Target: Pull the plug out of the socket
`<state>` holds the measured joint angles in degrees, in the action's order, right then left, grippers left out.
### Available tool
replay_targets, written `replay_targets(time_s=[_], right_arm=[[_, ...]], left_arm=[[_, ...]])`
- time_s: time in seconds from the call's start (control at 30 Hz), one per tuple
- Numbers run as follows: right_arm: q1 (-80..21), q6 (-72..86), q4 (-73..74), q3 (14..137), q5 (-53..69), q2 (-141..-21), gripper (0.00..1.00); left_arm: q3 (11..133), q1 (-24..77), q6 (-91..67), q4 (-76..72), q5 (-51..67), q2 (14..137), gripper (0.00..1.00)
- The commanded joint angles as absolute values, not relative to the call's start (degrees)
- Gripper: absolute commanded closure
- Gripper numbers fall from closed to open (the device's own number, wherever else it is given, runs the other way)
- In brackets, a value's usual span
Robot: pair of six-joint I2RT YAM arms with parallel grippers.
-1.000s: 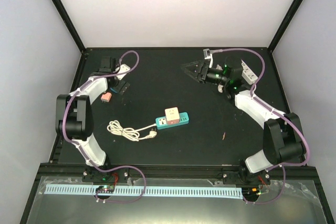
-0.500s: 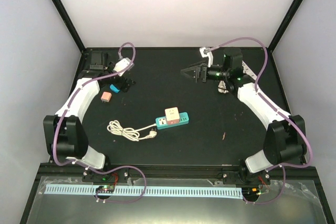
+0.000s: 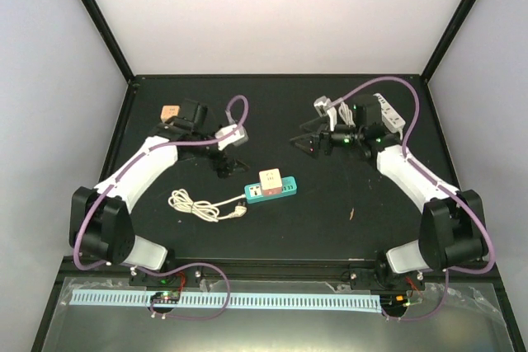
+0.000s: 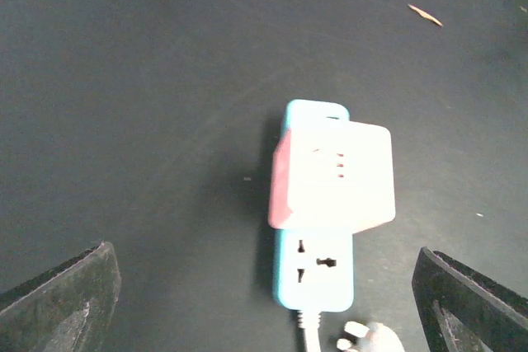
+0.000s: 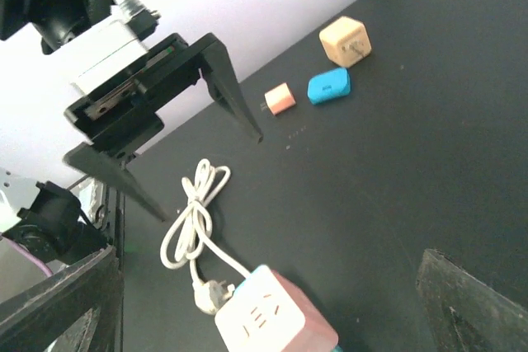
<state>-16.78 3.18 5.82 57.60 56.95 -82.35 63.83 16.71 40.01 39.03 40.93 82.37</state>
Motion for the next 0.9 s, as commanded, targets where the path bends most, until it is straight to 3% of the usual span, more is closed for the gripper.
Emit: replay_targets(time_s=[0.0, 0.67, 0.87], right_arm=[[-15.85, 9.72, -6.28, 50.25, 56.34, -80.35, 0.00], [-14.09, 13.65, -9.30, 47.22, 56.37, -85.61, 0.01], [-13.62, 15.99, -11.06, 46.35, 57.93, -88.16, 0.07]], left_arm=[[60.40, 22.51, 41.37, 37.92, 38.37, 82.43, 0.01], [57.01, 36.56, 34.23, 26.71, 19.15, 89.33, 0.01], [57.82, 38.43, 33.55, 24.58, 17.09, 91.74, 0.03]])
